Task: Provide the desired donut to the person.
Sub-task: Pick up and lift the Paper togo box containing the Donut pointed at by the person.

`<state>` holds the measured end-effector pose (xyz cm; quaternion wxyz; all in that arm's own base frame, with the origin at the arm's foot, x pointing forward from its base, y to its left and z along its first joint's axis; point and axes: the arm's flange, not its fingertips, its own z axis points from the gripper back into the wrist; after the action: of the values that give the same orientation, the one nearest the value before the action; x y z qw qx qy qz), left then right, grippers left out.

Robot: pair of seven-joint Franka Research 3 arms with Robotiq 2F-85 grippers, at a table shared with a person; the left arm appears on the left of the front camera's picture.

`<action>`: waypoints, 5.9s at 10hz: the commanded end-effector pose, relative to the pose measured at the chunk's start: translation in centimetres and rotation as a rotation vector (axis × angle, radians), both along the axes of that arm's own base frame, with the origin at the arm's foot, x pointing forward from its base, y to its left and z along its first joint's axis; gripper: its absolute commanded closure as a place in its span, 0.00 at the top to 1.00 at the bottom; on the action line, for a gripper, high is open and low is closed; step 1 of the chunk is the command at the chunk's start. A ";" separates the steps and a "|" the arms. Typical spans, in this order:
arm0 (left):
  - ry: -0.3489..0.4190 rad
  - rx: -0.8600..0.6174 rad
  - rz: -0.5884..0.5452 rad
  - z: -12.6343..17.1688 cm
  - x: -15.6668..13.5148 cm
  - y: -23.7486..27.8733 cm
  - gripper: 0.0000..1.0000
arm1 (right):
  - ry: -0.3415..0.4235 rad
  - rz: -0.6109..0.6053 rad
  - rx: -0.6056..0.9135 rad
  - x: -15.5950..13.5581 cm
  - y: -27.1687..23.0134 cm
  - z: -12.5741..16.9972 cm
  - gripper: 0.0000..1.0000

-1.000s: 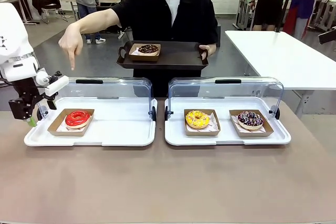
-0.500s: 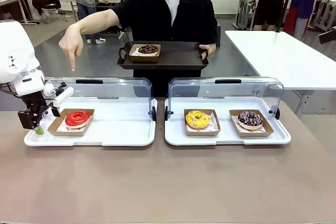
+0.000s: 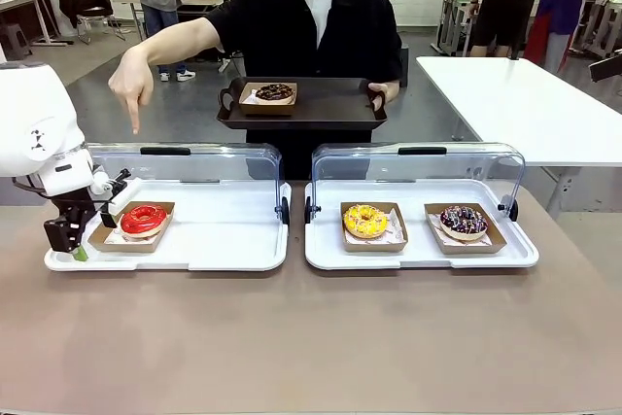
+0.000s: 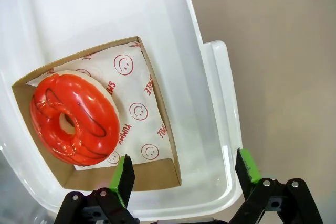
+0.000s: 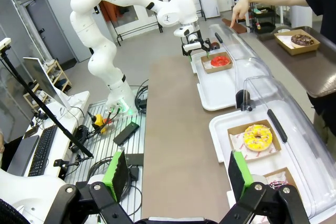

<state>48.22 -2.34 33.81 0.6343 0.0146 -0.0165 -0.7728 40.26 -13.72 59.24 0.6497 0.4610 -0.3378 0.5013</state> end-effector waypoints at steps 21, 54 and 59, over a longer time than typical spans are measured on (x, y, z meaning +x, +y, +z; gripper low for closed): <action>-0.009 -0.058 0.074 -1.1 1.9 1.5 0.00 | -0.003 0.007 0.006 -0.1 0.1 0.1 1.00; -0.028 -0.028 0.255 30.7 3.2 3.4 0.00 | -0.003 0.007 0.006 -0.1 0.1 0.1 1.00; -0.028 -0.028 0.255 30.7 3.2 3.4 0.00 | -0.003 0.007 0.006 -0.1 0.1 0.1 1.00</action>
<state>51.54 0.99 64.38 0.7223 0.0119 -0.0417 -0.6902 40.26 -13.71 59.23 0.6497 0.4611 -0.3376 0.5013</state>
